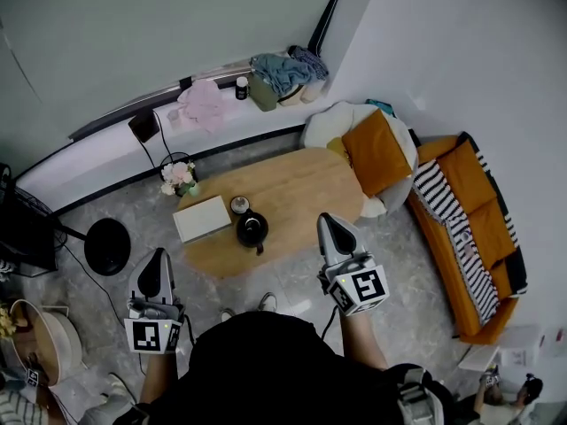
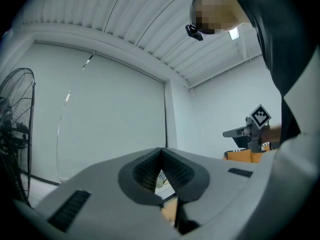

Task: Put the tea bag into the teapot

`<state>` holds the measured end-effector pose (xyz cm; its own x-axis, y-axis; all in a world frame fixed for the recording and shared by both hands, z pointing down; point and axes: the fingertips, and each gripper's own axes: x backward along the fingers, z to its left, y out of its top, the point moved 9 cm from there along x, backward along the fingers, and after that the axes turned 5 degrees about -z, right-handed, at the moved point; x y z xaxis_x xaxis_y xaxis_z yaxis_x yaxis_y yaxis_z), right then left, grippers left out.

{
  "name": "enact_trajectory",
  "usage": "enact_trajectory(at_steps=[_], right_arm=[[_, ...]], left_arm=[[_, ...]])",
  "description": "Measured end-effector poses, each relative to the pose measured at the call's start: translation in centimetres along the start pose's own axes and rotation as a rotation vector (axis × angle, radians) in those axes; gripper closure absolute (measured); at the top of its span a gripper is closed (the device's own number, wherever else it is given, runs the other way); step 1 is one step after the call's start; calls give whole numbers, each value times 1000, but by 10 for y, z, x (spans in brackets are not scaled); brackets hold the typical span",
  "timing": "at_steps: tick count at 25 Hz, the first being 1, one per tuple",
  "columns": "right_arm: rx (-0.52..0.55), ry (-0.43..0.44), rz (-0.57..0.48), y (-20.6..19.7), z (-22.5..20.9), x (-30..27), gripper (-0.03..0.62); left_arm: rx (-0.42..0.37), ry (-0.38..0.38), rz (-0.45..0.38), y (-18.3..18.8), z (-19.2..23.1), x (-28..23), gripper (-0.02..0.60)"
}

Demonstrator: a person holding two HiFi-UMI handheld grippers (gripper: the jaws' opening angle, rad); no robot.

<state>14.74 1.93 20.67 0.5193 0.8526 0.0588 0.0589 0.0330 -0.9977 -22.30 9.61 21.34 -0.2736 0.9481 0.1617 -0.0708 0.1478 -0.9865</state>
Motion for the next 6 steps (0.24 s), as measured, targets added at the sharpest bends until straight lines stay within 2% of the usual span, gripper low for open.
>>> enact_trajectory(at_steps=[6], right_arm=[[13,-6,12,-4,4,2,589]], left_arm=[[1,-2,7,-2,0,5,574]])
